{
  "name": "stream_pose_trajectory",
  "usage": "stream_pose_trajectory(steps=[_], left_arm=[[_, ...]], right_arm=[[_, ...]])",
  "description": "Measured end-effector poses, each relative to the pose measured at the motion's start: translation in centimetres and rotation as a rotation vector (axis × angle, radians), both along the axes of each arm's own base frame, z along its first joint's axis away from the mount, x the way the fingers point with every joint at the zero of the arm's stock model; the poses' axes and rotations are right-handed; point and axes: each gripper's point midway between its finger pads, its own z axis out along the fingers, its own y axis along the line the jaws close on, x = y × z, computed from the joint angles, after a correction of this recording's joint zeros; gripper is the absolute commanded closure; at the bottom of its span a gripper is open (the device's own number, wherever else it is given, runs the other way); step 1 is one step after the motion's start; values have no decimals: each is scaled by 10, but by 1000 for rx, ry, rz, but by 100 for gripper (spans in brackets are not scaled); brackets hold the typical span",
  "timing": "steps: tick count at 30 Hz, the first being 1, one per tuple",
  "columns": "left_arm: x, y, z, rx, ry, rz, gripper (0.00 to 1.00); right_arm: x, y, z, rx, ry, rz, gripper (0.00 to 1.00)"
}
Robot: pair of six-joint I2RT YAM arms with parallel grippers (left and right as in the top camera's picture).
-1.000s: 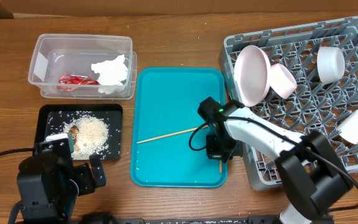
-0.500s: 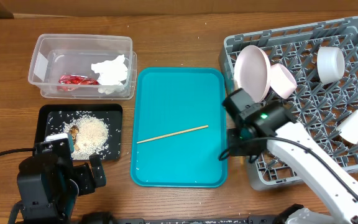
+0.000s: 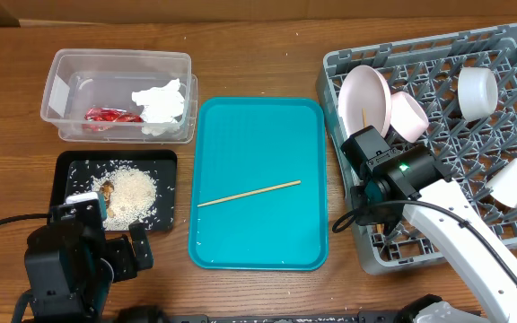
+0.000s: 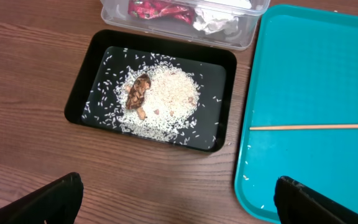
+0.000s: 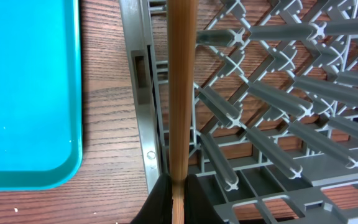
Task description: Sort waste into correct bins and load items into the dishwasher
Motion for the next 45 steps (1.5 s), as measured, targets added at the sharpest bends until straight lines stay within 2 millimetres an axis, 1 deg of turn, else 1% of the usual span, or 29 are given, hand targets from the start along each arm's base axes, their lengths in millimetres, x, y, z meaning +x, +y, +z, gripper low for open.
stream_pose_trajectory(steps=[10,17,20,27,36,41,45], left_arm=[[0,0,0,0,0,0,0],[0,0,0,0,0,0,0],[0,0,0,0,0,0,0],[0,0,0,0,0,0,0],[0,0,0,0,0,0,0],[0,0,0,0,0,0,0],[0,0,0,0,0,0,1]], right_arm=[[1,-1,0,-6,-4,12,96],[17,4,0,10,-71,11,96],[22,0,2,-18,-97,10,96],[27,-12,5,-90,-126,30,96],[28,-15,5,-126,-113,116,96],[23,-18,-1,-137,-86,132,96],[16,-21,-14,-145,-61,135,96]])
